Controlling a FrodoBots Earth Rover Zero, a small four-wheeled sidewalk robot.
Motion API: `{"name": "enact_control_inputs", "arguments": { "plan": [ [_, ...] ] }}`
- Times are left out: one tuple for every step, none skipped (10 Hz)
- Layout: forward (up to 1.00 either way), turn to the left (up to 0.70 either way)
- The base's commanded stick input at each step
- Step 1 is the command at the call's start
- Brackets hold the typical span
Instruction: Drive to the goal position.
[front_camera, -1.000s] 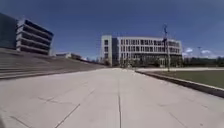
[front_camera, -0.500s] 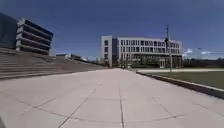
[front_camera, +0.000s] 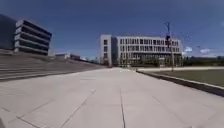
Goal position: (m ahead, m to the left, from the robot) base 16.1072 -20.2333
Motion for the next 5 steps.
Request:
{"name": "enact_control_inputs", "arguments": {
  "plan": [
    [0.70, 0.00],
    [0.70, 0.00],
    [0.70, 0.00],
    [0.70, 0.00],
    [0.70, 0.00]
  ]
}}
